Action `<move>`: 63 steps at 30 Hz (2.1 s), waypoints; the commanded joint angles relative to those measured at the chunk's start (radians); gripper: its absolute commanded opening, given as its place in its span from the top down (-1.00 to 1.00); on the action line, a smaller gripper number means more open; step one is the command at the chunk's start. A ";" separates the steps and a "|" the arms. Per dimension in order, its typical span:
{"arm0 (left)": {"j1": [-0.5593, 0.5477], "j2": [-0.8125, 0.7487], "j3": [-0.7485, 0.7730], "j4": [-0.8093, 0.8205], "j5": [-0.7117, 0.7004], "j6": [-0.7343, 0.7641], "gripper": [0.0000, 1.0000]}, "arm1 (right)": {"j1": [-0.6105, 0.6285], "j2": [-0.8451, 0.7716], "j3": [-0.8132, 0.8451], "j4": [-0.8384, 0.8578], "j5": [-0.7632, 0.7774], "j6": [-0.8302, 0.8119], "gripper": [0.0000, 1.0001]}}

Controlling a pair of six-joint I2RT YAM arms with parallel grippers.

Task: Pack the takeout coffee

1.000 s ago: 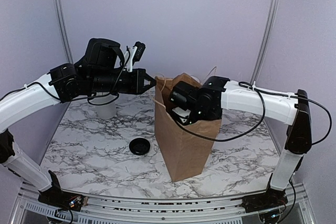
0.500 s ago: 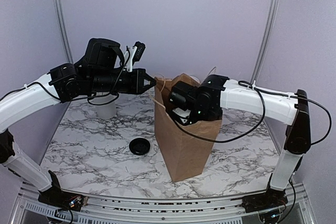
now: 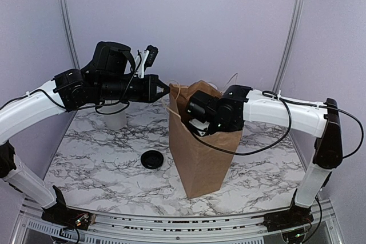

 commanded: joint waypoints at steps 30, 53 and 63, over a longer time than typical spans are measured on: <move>0.008 0.010 0.004 0.006 0.030 0.005 1.00 | 0.019 0.029 0.246 -0.156 0.035 0.013 -0.78; 0.008 0.019 0.026 -0.008 0.031 0.003 1.00 | 0.019 0.001 0.387 -0.162 0.131 0.036 -0.80; 0.008 0.018 0.032 -0.013 0.024 0.002 1.00 | 0.020 -0.002 0.459 -0.141 0.163 0.030 -0.80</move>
